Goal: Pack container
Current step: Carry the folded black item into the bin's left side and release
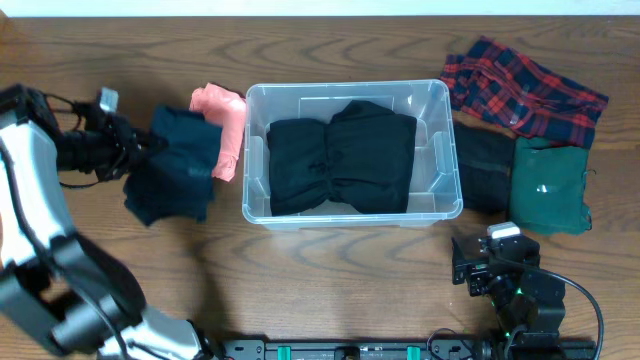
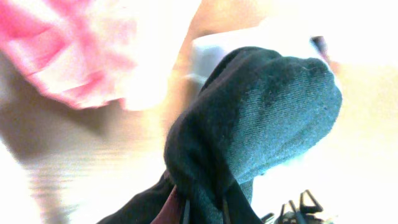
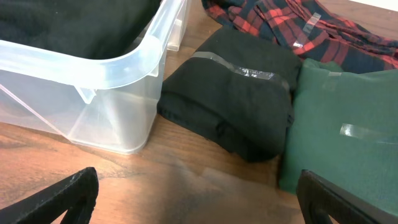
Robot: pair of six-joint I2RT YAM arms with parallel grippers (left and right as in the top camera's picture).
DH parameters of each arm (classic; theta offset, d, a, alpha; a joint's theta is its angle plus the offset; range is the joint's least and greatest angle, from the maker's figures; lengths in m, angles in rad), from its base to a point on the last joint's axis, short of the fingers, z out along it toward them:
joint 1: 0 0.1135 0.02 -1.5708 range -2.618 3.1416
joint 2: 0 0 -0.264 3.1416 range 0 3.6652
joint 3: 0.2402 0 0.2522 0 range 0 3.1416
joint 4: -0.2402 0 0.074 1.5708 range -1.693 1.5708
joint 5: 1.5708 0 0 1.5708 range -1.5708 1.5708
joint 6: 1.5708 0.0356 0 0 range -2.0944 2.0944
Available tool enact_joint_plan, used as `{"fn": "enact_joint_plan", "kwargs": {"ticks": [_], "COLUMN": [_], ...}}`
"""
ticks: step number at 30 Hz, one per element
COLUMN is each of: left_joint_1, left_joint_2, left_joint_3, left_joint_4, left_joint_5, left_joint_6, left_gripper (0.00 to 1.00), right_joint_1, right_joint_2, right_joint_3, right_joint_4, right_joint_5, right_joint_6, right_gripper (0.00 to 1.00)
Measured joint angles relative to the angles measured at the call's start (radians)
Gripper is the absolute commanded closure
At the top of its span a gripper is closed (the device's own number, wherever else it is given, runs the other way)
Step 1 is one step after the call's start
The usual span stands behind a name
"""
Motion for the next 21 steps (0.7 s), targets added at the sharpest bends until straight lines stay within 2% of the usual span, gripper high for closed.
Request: {"fn": "enact_joint_plan", "kwargs": {"ticks": [6, 11, 16, 21], "left_joint_1": [-0.111, -0.297, -0.484, -0.62], "left_joint_2": [-0.185, -0.232, -0.23, -0.211], "left_joint_3": [0.005, 0.005, 0.005, 0.005], "left_joint_4": [0.073, 0.231, 0.394, 0.425], "left_joint_5": [0.074, 0.072, -0.062, -0.24], "left_joint_6": [-0.134, -0.295, -0.49, -0.638], "left_gripper": [0.94, 0.94, 0.94, 0.94], "right_joint_1": [0.0, 0.0, 0.0, 0.0], "right_joint_2": [0.0, 0.0, 0.0, 0.0], "right_joint_3": [0.0, 0.0, 0.0, 0.0], "right_joint_4": [0.0, 0.0, 0.0, 0.0], "right_joint_5": [0.0, 0.0, 0.0, 0.0], "right_joint_6": [0.0, 0.0, 0.0, 0.0], "right_gripper": [0.01, 0.01, 0.01, 0.01]}}
